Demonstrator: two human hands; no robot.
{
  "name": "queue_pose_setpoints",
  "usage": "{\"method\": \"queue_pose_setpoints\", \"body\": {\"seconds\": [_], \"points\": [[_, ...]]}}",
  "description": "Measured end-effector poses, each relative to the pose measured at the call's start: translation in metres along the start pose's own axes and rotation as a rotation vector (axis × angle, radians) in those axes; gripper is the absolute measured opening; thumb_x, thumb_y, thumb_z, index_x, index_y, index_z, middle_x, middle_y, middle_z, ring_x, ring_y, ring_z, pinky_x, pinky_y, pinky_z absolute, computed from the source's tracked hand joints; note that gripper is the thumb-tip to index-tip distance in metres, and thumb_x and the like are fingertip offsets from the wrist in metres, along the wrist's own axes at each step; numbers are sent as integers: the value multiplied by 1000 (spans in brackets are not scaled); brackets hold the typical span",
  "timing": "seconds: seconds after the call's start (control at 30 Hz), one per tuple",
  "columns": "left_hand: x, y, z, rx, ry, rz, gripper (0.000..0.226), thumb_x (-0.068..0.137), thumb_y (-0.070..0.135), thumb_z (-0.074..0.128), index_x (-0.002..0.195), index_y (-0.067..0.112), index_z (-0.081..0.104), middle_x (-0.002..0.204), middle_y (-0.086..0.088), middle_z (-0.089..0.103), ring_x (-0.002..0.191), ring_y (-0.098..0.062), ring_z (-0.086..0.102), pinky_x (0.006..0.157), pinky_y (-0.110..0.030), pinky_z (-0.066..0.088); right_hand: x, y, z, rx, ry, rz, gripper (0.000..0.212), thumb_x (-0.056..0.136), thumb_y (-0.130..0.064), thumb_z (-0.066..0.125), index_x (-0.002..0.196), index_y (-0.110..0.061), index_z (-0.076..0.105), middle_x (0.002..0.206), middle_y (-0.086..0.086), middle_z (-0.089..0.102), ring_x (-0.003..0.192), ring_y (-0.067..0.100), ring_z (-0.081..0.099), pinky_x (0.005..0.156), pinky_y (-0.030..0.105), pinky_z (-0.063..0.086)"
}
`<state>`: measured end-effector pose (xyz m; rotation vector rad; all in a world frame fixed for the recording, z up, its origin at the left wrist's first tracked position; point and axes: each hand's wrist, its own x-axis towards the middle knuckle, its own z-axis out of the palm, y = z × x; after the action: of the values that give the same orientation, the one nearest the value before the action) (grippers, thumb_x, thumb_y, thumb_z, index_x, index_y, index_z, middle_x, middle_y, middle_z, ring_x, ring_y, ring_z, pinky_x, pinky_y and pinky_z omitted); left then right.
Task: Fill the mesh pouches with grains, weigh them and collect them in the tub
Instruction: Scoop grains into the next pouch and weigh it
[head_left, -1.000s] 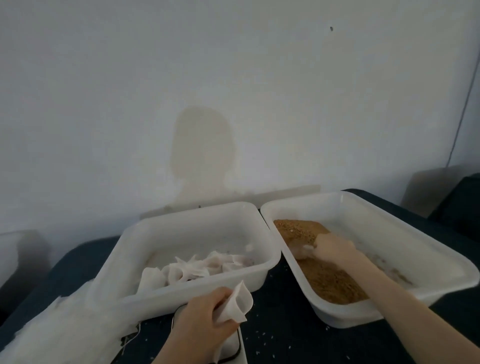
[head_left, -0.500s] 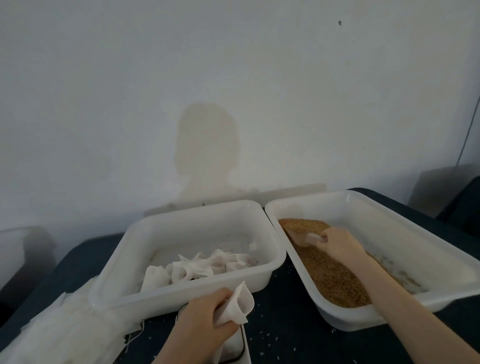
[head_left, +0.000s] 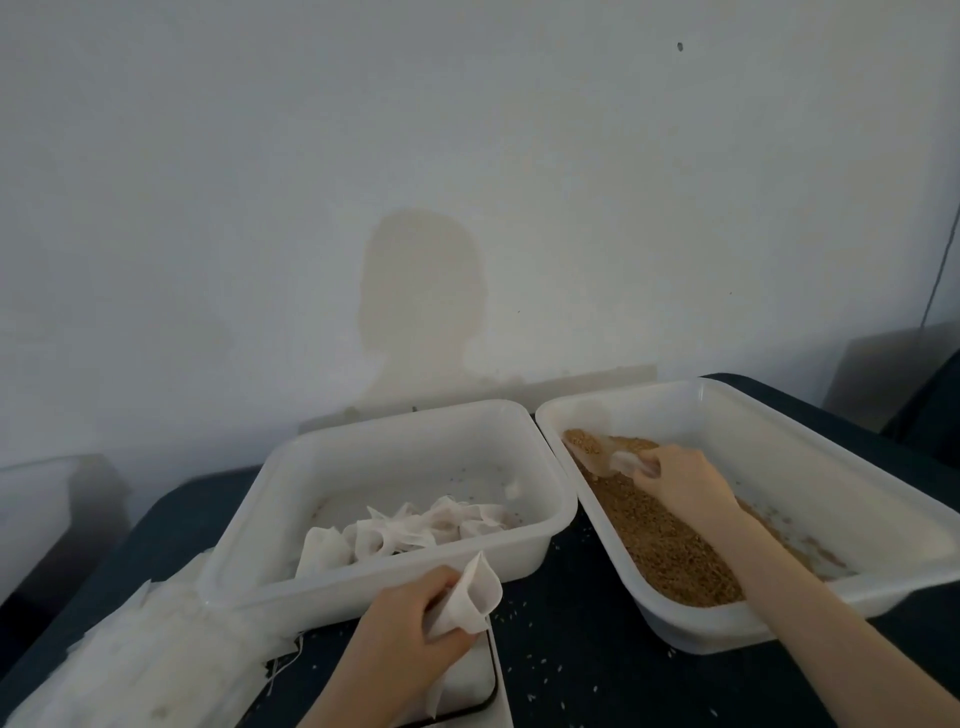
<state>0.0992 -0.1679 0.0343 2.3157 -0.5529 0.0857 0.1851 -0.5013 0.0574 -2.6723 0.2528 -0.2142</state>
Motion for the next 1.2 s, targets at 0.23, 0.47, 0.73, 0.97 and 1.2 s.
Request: {"method": "queue_pose_setpoints", "body": {"seconds": [0.23, 0.47, 0.73, 0.97, 1.2], "points": [[-10, -9, -17, -16, 83, -59, 12, 79, 33, 69, 87, 38, 62, 80, 23, 64, 73, 2, 59, 63, -13, 45, -5, -19, -11, 209, 95, -163, 33, 90, -24, 62, 123, -24, 64, 66, -12, 59, 45, 3, 47, 41, 10, 35], [-22, -24, -40, -49, 159, -165, 13, 81, 30, 68, 93, 33, 63, 81, 14, 66, 77, 3, 58, 63, -9, 45, -27, -59, -15, 334, -133, -416, 30, 89, -29, 64, 118, -35, 66, 92, 5, 73, 85, 27, 66, 66, 21, 49], [-38, -49, -58, -42, 182, -228, 11, 82, 39, 68, 90, 36, 61, 83, 16, 66, 75, 1, 61, 62, -11, 45, -49, -84, -11, 408, -441, -607, 32, 91, -12, 61, 109, -37, 69, 92, -19, 72, 84, -4, 65, 71, 9, 46], [-41, -53, -58, 71, 116, -254, 28, 75, 56, 63, 99, 42, 56, 87, 20, 66, 80, 6, 60, 71, -17, 49, -54, -89, -12, 399, -532, -648, 38, 90, -12, 62, 103, -47, 70, 94, -11, 73, 91, 2, 65, 84, 10, 46], [-39, -44, -57, 151, 74, -191, 52, 61, 74, 56, 104, 44, 55, 90, 24, 63, 82, 8, 56, 71, -15, 44, -54, -90, -13, 398, -576, -677, 36, 87, -15, 65, 106, -45, 71, 91, -11, 71, 85, 3, 64, 83, 13, 47]]}}
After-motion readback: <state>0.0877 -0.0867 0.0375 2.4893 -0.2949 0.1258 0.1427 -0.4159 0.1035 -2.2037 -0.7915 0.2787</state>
